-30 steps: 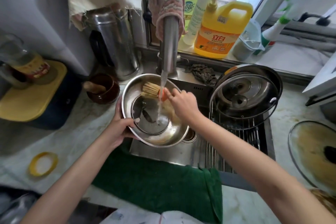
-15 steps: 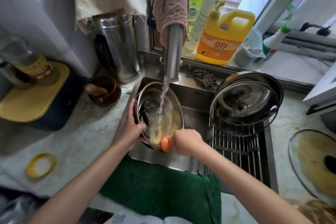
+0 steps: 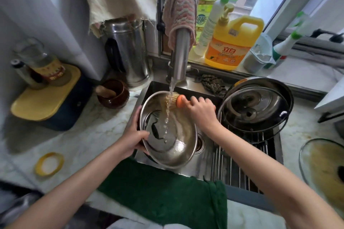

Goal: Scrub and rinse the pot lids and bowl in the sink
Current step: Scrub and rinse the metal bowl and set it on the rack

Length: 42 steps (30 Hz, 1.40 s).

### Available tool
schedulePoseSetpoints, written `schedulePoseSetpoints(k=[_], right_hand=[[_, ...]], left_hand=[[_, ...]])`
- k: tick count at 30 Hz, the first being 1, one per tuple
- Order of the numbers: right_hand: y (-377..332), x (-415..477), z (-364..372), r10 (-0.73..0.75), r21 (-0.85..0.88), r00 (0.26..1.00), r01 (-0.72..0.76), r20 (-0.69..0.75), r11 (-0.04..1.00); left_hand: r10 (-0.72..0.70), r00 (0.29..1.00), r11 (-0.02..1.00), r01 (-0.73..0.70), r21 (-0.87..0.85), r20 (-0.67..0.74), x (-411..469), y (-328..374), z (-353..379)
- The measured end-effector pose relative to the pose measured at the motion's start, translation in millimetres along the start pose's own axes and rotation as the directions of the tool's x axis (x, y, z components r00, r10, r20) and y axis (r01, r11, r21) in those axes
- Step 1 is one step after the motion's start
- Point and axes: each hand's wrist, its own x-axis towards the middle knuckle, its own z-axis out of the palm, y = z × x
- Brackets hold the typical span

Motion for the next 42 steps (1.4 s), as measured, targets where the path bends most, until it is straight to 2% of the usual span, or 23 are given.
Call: schedulePoseSetpoints(k=[1,3,4,5,6,7,9,10,11,14,15,17,18,20,22,24,26,27,28,32,35,37,42], right_hand=[[1,9,-1,-0.092,-0.018,0.980,0.091,-0.176,0.996],[4,24,-6,-0.249,-0.045,0.866,0.255,-0.434,0.966],[5,28,-11,-0.298,-0.066,0.817,0.307,-0.494,0.949],[6,30,-12,-0.305,-0.072,0.808,0.313,-0.503,0.947],[7,29,-12,-0.280,-0.073,0.832,0.280,-0.479,0.957],[8,25,-13,-0.226,-0.063,0.891,0.219,-0.394,0.974],[11,14,-12,-0.077,-0.030,0.996,0.076,-0.037,0.997],[10,6,-11,0.018,0.012,0.981,-0.020,0.194,1.000],[6,-3,-11,0.097,0.062,0.921,-0.130,0.377,0.990],[-16,-31,-9,0.192,0.194,0.729,-0.410,0.657,0.891],[-21,-38,-11,0.134,0.254,0.651,-0.466,0.748,0.848],[-19,-47,-13,-0.086,0.408,0.512,-0.561,0.855,0.720],[-13,-52,-14,-0.160,0.462,0.481,-0.615,0.862,0.639],[2,-65,-15,-0.163,0.519,0.515,-0.688,0.842,0.508],[13,-81,-11,-0.042,0.533,0.572,-0.733,0.819,0.422],[13,-92,-9,0.143,0.542,0.603,-0.781,0.785,0.311],[8,-95,-6,0.296,0.595,0.581,-0.802,0.758,0.049],[5,-95,-5,0.336,0.615,0.553,-0.781,0.762,-0.111],[2,-92,-6,0.364,0.631,0.537,-0.743,0.761,-0.223],[-6,-76,-12,0.413,0.684,0.547,-0.622,0.728,-0.381],[-2,-63,-24,0.368,0.641,0.532,-0.548,0.763,-0.537],[6,-58,-28,0.411,0.655,0.517,-0.511,0.751,-0.556],[21,-50,-40,0.721,0.852,0.483,-0.432,0.496,-0.296]], left_hand=[[-0.004,1.000,1.000,0.004,0.004,0.006,1,2,-1],[-0.011,0.999,1.000,0.010,0.024,0.038,0,9,-2],[-0.020,0.998,0.999,0.018,0.038,0.053,-2,12,-2],[-0.024,0.998,0.998,0.020,0.053,0.064,-3,15,-2],[-0.021,0.997,0.998,0.016,0.066,0.076,-6,17,-3],[-0.012,0.996,0.997,0.005,0.078,0.085,-7,19,-3],[0.004,0.997,0.998,-0.009,0.065,0.076,-9,22,-5],[0.011,0.998,0.999,-0.014,0.047,0.059,-10,22,-6],[0.023,0.999,0.999,-0.024,0.036,0.039,-9,22,-6],[0.075,0.997,0.997,-0.075,0.037,0.003,-4,23,-2],[0.084,0.996,0.996,-0.083,0.037,-0.009,-2,22,0],[0.087,0.996,0.996,-0.087,0.016,-0.027,1,21,3],[0.078,0.996,0.997,-0.079,-0.012,-0.043,3,20,2],[0.071,0.994,0.993,-0.078,-0.086,-0.079,3,17,-3],[0.096,0.991,0.983,-0.109,-0.150,-0.092,0,14,-9],[0.132,0.988,0.974,-0.143,-0.174,-0.076,-1,10,-15],[0.157,0.987,0.968,-0.161,-0.195,-0.033,-1,5,-18],[0.169,0.986,0.963,-0.167,-0.211,-0.009,1,4,-18],[0.178,0.984,0.957,-0.172,-0.233,0.007,2,2,-19],[0.185,0.982,0.910,-0.157,-0.384,0.035,5,2,-17],[0.176,0.980,0.925,-0.132,-0.357,0.093,4,10,-13],[0.155,0.982,0.940,-0.115,-0.321,0.103,5,15,-12],[0.165,0.968,0.975,-0.132,-0.178,0.188,17,21,-4]])
